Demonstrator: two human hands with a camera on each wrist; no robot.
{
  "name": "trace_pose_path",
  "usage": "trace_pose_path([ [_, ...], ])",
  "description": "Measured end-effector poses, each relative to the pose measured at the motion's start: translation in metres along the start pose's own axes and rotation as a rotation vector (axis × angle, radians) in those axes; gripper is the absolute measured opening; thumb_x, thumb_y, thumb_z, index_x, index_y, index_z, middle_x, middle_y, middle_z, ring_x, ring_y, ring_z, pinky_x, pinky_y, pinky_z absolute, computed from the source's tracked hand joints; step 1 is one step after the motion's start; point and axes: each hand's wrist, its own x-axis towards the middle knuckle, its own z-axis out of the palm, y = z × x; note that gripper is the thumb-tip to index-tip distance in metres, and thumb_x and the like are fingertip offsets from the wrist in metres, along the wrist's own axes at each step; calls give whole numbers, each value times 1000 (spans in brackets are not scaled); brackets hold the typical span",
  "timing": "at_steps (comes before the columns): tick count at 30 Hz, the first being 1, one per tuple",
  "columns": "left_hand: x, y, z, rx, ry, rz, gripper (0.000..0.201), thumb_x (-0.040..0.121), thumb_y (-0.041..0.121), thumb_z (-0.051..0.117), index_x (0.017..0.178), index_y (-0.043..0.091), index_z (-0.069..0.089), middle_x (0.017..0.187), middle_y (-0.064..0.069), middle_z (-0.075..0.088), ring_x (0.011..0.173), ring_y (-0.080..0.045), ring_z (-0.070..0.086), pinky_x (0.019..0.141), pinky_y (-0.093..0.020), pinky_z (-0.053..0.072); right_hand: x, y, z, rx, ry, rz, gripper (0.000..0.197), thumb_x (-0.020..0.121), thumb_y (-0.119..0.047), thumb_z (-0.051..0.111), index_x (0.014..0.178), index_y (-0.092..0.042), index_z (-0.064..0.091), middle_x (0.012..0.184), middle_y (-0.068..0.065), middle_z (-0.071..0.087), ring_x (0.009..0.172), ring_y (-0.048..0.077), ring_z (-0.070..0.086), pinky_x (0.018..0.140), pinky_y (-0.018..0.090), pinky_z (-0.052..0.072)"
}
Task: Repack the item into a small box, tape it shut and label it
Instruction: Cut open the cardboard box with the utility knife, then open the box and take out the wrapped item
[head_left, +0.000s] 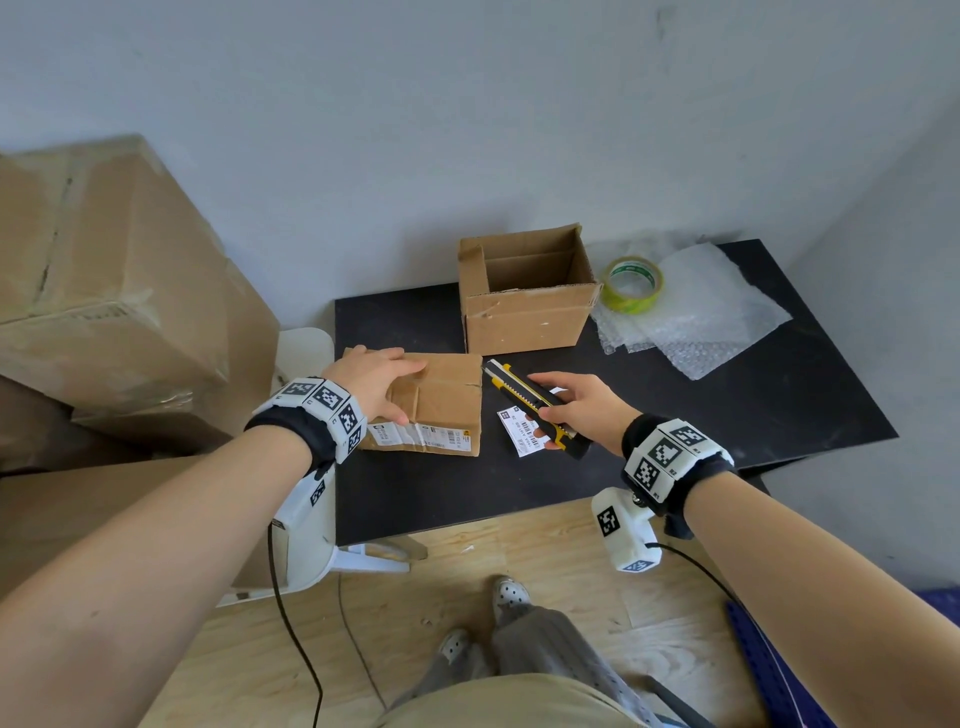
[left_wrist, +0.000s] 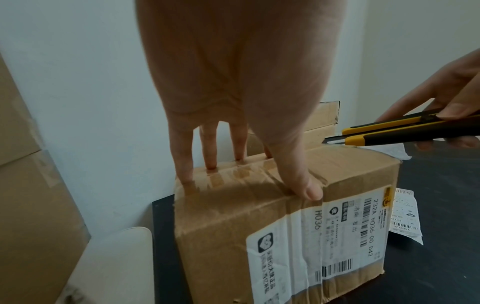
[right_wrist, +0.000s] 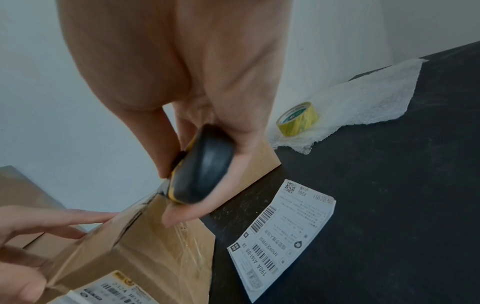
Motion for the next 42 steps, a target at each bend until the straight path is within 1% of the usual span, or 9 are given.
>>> trace_pose_path([
  [10, -2, 3, 0, 83, 10, -3, 75, 84, 48, 62, 146, 41, 21, 157, 4, 18, 139, -38, 23, 108, -48, 35, -6, 2, 2, -46, -33, 5, 49, 90, 7, 51, 134, -15, 48, 108, 16, 59, 72, 21, 65, 64, 34, 60],
  [22, -1, 4, 1, 61, 19, -30, 76, 82, 52, 62, 145, 44, 21, 157, 6, 18, 140, -37, 22, 110, -49, 33, -19, 8, -2, -127, -85, 33, 51, 92, 6, 50, 137, -18, 46, 110, 17, 59, 78, 24, 66, 78, 45, 58],
  [25, -2, 4, -1, 30, 15, -39, 76, 81, 52, 64, 144, 45, 22, 157, 7, 18, 140, -37, 21, 110, -50, 32, -25, 9, -6, -168, -110, 20, 51, 91, 6, 50, 135, -19, 48, 109, 16, 60, 80, 24, 66, 76, 41, 59],
  [28, -4, 6, -2, 33, 27, -34, 73, 83, 48, 63, 144, 45, 24, 157, 5, 18, 139, -36, 22, 109, -48, 34, -30, 14, -10, -182, -45, -10, 50, 91, 5, 51, 134, -20, 47, 109, 16, 62, 81, 24, 67, 73, 39, 59],
  [30, -5, 8, -3, 47, 33, -22, 71, 85, 47, 62, 144, 45, 23, 157, 4, 18, 139, -36, 23, 108, -48, 35, -31, 19, -14, -209, 18, -23, 46, 90, 3, 54, 132, -15, 46, 109, 15, 64, 86, 26, 67, 78, 41, 58],
  [32, -5, 9, -2, 49, 37, -16, 70, 85, 46, 61, 144, 45, 24, 157, 4, 18, 138, -36, 25, 107, -48, 36, -29, 24, -18, -312, 86, -39, 36, 89, -1, 57, 124, -9, 53, 104, 14, 68, 91, 29, 68, 81, 41, 57],
  [34, -5, 8, 0, 15, 55, -16, 69, 85, 46, 62, 143, 46, 25, 157, 3, 18, 138, -34, 26, 107, -48, 36, -24, 29, -19, -437, 175, -51, 30, 87, -5, 58, 117, -11, 59, 100, 13, 69, 88, 29, 67, 77, 38, 56],
  [37, -5, 8, 7, -57, 106, 7, 66, 85, 43, 62, 142, 46, 28, 156, 3, 21, 137, -30, 30, 105, -47, 39, -11, 40, -14, -561, 260, -38, 31, 88, -7, 55, 117, -17, 58, 105, 9, 67, 88, 23, 63, 75, 30, 51],
  [42, -12, 7, 21, -152, 220, 15, 58, 88, 39, 59, 141, 40, 36, 152, 4, 31, 136, -21, 34, 102, -40, 40, 12, 60, 2, -718, 339, 8, 35, 87, -3, 44, 116, -18, 56, 107, 9, 61, 91, 30, 61, 78, 36, 51],
])
